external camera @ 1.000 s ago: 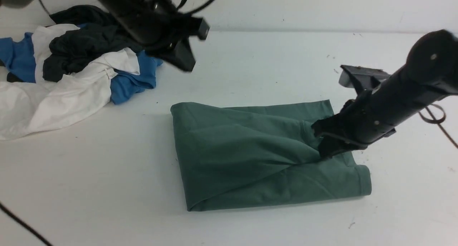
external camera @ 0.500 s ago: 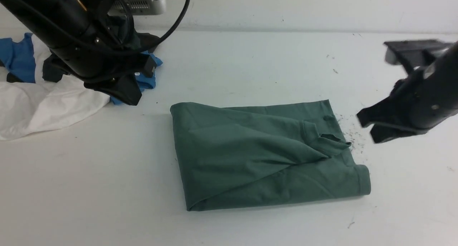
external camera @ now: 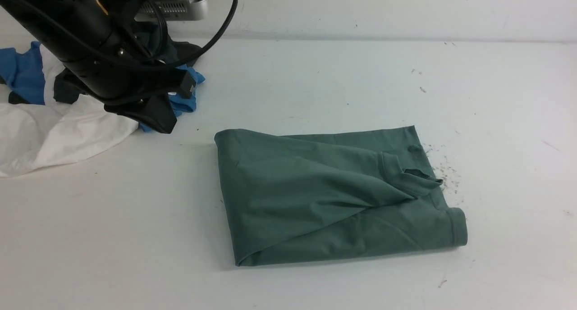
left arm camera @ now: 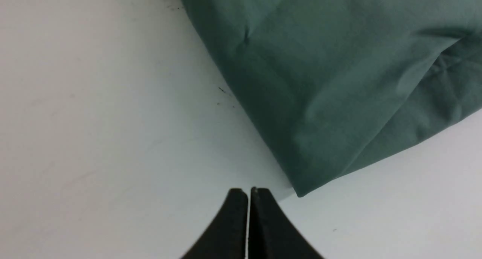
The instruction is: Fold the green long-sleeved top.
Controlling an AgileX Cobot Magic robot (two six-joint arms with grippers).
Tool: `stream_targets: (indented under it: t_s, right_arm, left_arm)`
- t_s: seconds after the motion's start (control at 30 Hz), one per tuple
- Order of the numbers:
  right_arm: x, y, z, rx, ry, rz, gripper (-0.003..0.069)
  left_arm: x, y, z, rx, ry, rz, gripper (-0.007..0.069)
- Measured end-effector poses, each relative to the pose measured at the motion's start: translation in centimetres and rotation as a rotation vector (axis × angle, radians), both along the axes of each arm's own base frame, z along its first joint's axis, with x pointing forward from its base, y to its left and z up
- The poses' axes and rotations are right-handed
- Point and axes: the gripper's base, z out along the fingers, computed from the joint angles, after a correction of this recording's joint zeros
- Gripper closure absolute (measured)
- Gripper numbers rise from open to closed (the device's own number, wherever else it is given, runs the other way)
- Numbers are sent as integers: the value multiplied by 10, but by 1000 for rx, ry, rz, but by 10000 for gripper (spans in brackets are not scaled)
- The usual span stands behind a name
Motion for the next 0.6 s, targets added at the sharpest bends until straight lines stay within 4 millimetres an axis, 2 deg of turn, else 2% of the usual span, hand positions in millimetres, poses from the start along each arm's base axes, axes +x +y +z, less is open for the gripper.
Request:
stream_targets:
  t_s: [0.07,0.13,0.6]
  right_arm:
    - [-11,-2,-15,31,-95,7,673]
    - [-19,-3,-21,55,-156,10,673]
    - [-23,-4,-21,74,-207,12,673]
  left_arm:
    - [0,0,0,0,0,-1,629]
    - [0,0,0,1,-1,-3,629]
    - [0,0,0,4,-5,-14,629]
